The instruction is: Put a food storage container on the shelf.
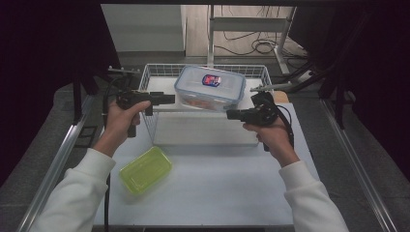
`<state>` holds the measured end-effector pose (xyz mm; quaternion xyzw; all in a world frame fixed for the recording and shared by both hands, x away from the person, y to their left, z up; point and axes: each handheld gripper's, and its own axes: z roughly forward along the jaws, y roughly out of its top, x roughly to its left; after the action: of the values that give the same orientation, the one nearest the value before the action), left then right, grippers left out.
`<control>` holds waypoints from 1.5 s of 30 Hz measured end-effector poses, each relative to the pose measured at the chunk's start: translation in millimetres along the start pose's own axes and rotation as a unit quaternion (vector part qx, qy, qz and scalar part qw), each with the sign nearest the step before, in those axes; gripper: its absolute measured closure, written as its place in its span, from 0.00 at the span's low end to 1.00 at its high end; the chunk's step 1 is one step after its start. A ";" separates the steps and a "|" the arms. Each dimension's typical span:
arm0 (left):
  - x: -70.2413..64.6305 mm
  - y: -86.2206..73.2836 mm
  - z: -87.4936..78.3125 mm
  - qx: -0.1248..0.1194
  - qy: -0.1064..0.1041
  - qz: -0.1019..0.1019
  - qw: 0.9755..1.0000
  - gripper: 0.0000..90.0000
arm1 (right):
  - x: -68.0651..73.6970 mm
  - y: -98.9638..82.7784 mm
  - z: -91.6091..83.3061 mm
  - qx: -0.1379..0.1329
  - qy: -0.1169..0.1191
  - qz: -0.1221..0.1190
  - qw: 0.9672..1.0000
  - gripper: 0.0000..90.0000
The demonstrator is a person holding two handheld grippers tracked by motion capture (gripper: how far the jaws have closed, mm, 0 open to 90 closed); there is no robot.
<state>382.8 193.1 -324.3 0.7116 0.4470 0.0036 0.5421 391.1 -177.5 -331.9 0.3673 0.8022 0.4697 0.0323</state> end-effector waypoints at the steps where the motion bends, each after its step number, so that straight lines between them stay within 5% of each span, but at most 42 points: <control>1: -0.2 -0.6 -0.1 0.001 0.000 0.001 1.000 0.33 | -1.2 1.5 2.5 0.000 -0.006 0.002 1.000 0.99; 16: -1.3 -6.3 5.0 0.007 -0.002 0.006 1.000 0.31 | -24.2 15.0 5.0 -0.031 -0.050 0.037 0.998 0.99; 26: -1.4 -7.3 2.6 0.008 -0.001 0.008 1.000 0.30 | -33.5 16.4 7.3 -0.042 -0.059 0.051 0.996 0.99; 35: 3.5 -17.5 2.6 0.008 -0.003 -0.005 1.000 0.30 | -25.9 11.3 1.2 -0.044 -0.048 0.041 0.997 0.99; 45: 2.6 -50.5 -10.1 0.013 0.002 0.013 1.000 0.30 | -13.6 -19.5 -14.4 -0.036 -0.019 0.026 0.999 0.98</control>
<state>347.5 203.2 -360.4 0.7246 0.4386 0.0067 0.5315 384.4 -202.1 -343.0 0.3952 0.7742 0.4920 0.0487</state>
